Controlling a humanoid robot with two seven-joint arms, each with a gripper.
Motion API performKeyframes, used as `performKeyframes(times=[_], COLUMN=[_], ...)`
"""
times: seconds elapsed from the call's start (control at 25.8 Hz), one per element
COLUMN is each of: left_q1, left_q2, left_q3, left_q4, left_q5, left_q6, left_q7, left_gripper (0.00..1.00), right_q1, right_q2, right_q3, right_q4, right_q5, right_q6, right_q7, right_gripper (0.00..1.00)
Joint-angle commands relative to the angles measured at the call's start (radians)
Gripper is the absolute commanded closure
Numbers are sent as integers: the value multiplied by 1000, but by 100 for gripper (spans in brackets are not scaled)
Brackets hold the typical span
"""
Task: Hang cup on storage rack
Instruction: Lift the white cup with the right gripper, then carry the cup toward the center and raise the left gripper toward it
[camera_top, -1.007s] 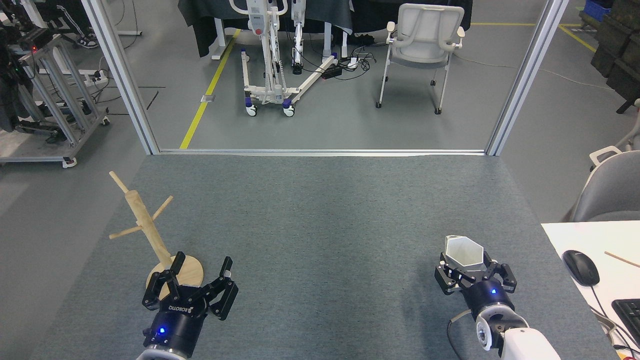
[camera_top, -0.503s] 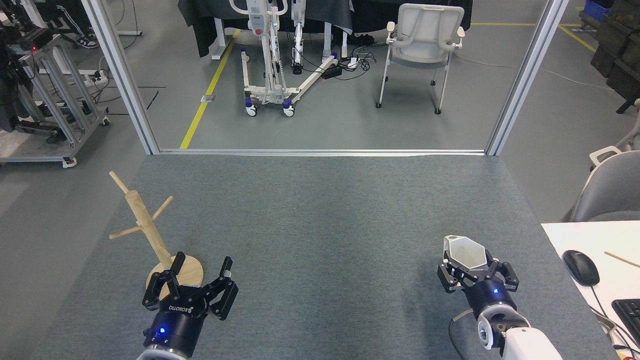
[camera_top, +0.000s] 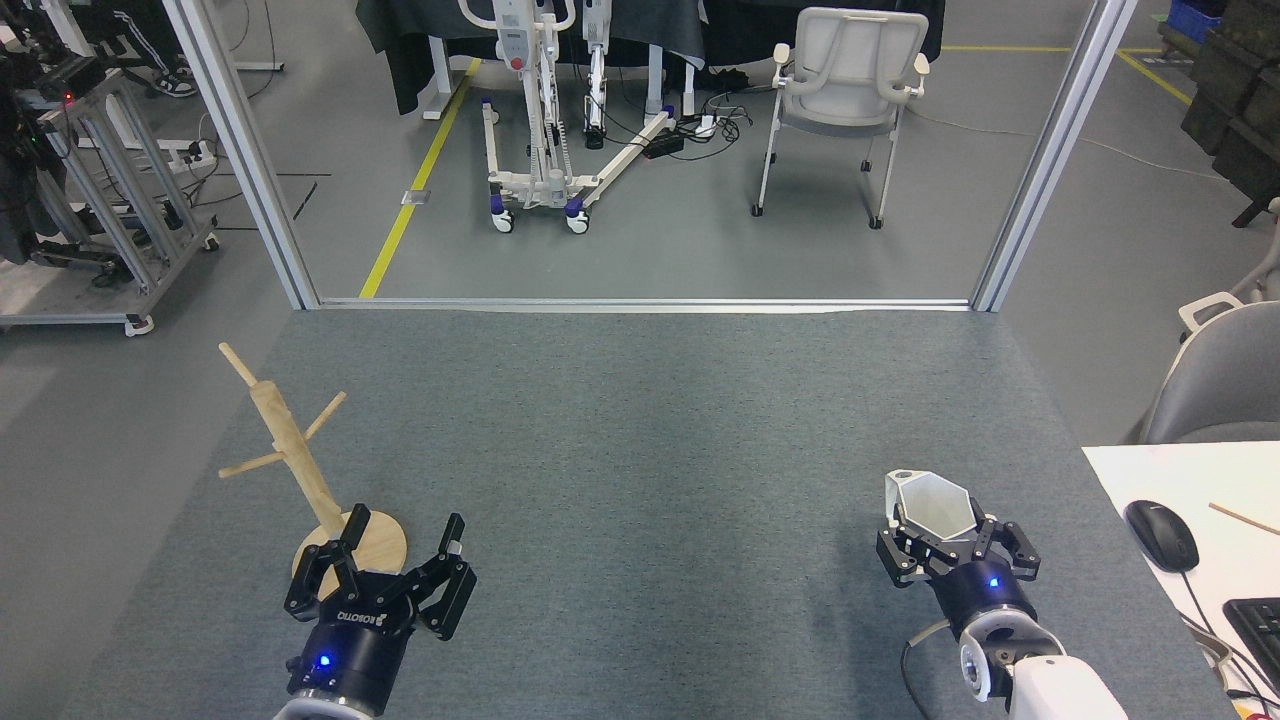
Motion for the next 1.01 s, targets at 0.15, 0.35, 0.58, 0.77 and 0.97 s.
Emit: performKeyframes(times=[0.15, 0.35, 0.58, 0.77, 0.97], left_q1=[0, 2, -1, -4, -6], left_q2=[0, 0, 0, 0, 2], left_q3=[0, 0, 0, 0, 0], left_q4=[-2, -5, -5, -5, -2], left_q5=[-1, -1, -1, -1, 1], left_q6=[0, -2, 2, 5, -18], left_q7=[0, 1, 1, -2, -5], left_gripper=[1, 1, 1, 1, 1], right_q1=[-9, -57, -112, -126, -161], right_q2=[-26, -32, -42, -30, 36], right_q3=[-5, -3, -6, -6, 3], right_q4=[-46, -69, -81, -114, -121], right_q5=[11, 12, 6, 6, 15], right_q6=[-84, -92, -226, -313, -312], right_q7=[7, 4, 4, 5, 13], right_gripper=[72, 72, 76, 77, 79])
